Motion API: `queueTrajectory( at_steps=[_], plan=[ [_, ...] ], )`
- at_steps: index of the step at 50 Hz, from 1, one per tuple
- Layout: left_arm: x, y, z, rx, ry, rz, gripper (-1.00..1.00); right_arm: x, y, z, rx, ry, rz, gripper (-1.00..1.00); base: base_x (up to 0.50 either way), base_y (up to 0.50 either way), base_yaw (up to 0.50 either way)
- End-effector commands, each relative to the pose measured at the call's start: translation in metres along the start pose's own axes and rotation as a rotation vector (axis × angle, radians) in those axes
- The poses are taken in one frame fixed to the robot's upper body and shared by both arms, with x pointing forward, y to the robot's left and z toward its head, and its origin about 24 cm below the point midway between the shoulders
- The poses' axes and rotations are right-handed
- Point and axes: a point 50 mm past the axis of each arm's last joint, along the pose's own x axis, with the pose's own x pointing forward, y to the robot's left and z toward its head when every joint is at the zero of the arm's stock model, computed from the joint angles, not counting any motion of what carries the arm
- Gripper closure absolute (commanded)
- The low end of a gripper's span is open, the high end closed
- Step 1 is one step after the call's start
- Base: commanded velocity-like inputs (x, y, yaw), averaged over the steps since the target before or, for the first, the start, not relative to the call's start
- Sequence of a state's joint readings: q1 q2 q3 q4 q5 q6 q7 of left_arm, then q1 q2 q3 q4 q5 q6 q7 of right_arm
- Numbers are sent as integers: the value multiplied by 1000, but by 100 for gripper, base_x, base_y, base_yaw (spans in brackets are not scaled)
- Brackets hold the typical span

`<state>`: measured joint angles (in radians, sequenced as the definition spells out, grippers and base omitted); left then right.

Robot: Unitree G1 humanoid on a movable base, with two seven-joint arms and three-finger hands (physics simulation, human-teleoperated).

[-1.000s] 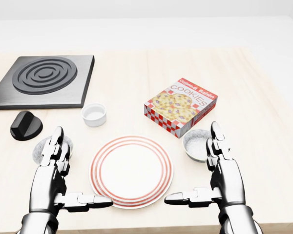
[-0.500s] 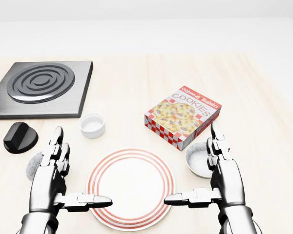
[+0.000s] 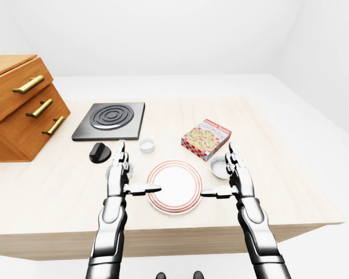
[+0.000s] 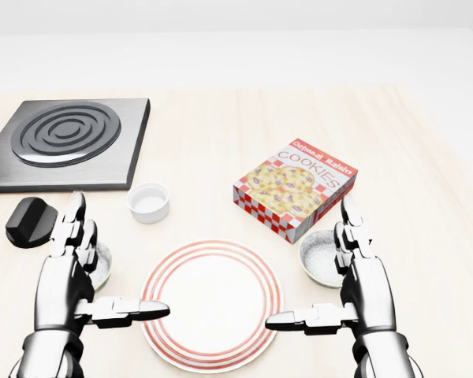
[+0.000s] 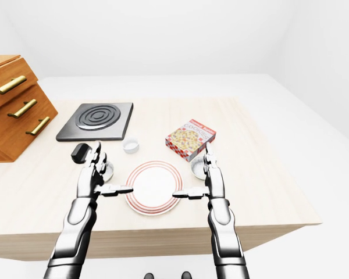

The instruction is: Pick the akita bowl next to the plate and place it on the plate.

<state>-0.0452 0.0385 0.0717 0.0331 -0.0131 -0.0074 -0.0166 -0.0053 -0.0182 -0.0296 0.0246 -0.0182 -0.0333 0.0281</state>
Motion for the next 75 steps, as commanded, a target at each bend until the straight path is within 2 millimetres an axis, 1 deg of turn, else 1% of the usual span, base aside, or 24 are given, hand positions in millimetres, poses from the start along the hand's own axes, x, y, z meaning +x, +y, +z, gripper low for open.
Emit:
queueTrajectory(
  at_steps=[1,2,3,4,5,7,9,11,12,14,15,18,24,33,44,48,56,57,61,62,68,69,70,75],
  plan=[
    [14,20,15,9,-45,80,-100,1,0,0,0,1,-2,-100,0,0,0],
    [14,20,15,9,-45,80,-100,1,0,0,0,1,-2,-100,0,0,0],
    [21,33,25,12,-70,129,-100,0,0,-1,-2,2,-1,-100,0,0,0],
    [22,37,27,9,-72,140,-100,0,0,-1,-1,2,-1,-100,0,0,0],
    [22,37,27,9,-73,141,-100,0,0,-1,-1,2,-1,-100,0,0,0],
    [26,45,27,5,-75,167,-100,0,0,0,-2,3,-2,-100,0,0,0],
    [31,56,30,1,-83,208,-100,0,0,-1,-2,3,-3,-100,0,0,0],
    [31,56,31,1,-83,208,-100,0,0,-1,-2,3,-3,-100,0,0,0],
    [34,70,33,-12,-80,256,-100,0,-1,-1,-4,4,-5,-100,0,0,0],
    [34,71,33,-13,-80,259,-100,0,-1,-1,-4,4,-5,-100,0,0,0],
    [35,77,33,-14,-82,277,-100,0,-1,-1,-5,5,-7,-100,0,0,0],
    [35,79,34,-14,-82,281,-100,0,-1,-1,-6,5,-7,-100,0,0,0],
    [35,90,29,-14,-74,321,-100,-1,-2,-1,-11,4,-13,-100,0,0,0],
    [35,91,30,-16,-73,327,-100,0,-1,-2,-12,5,-13,-100,0,0,0],
    [35,92,25,-17,-66,331,-100,0,-1,-2,-16,5,-14,-100,0,0,0],
    [37,99,28,-22,-66,354,-100,0,-2,-2,-16,5,-15,-100,0,0,0],
    [38,103,27,-32,-62,368,-100,0,-1,-2,-17,4,-14,-100,0,0,0],
    [39,108,26,-38,-61,383,-100,0,-2,-3,-19,4,-15,-100,0,0,0],
    [39,109,30,-41,-60,389,-100,1,-2,-3,-20,5,-15,-100,0,0,0],
    [39,110,26,-42,-58,390,-100,1,-2,-3,-20,5,-15,-100,0,0,0],
    [37,108,30,-42,-54,387,-100,0,-2,-2,-25,-3,-22,-100,0,0,0],
    [38,109,24,-43,-52,387,-100,0,-1,-3,-28,1,-22,-100,0,0,0],
    [39,109,24,-44,-52,387,-100,0,-1,-3,-28,1,-22,-100,0,0,0],
    [37,107,27,-44,-48,386,-100,-1,-4,5,-22,-13,-31,-100,0,0,0]
  ],
)
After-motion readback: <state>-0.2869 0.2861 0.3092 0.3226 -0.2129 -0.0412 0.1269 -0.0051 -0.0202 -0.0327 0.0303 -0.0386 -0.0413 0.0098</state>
